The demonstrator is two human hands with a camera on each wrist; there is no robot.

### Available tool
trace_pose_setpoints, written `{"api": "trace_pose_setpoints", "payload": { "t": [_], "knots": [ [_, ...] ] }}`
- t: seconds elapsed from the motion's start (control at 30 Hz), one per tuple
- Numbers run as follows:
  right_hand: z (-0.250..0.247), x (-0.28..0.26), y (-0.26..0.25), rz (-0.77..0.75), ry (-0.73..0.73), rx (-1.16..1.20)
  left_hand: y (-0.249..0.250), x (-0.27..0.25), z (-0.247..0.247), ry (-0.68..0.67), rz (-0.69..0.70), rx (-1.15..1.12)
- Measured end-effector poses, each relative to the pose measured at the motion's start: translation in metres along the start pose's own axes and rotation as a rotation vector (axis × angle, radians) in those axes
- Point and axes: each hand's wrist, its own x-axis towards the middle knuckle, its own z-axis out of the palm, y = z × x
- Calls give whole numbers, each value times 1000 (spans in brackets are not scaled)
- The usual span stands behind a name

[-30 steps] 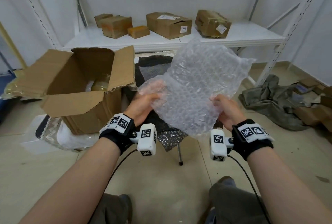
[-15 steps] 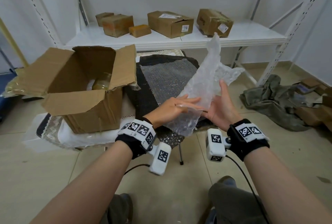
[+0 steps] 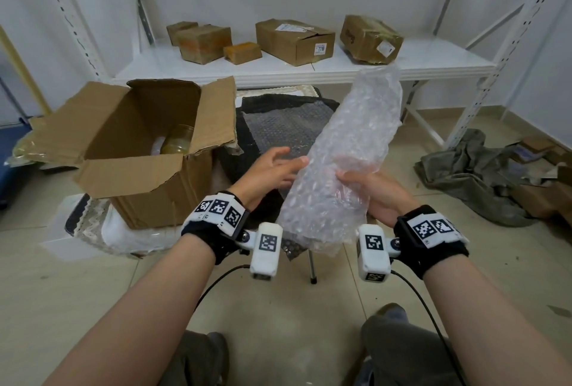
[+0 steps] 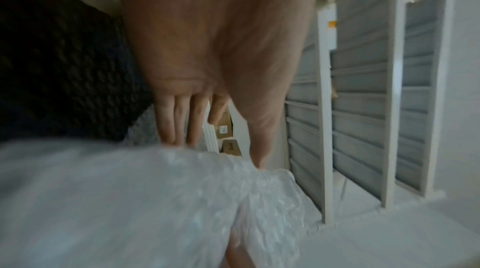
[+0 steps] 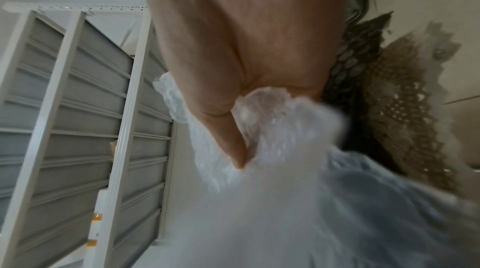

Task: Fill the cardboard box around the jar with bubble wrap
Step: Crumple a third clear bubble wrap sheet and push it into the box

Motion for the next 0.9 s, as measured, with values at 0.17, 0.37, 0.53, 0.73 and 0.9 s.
{"api": "trace_pose_setpoints", "payload": {
  "t": [0.17,0.37,0.53,0.73,0.9],
  "knots": [
    [13,-9,-5,-15,-144,-61,1,-8,-1,-138,15,-109],
    [11,-7,-8,49,-94,2,4,-6,-4,-103,25,-222],
    [8,-13,-9,30,-134,25,5,-3,-7,-146,32,-338],
    [11,-16,-12,20,-160,147,11,-14,-2,-105,53,-375],
    [15,-18,-15,31,-212,213,6,-10,3,-41,8,-416]
  ]
}}
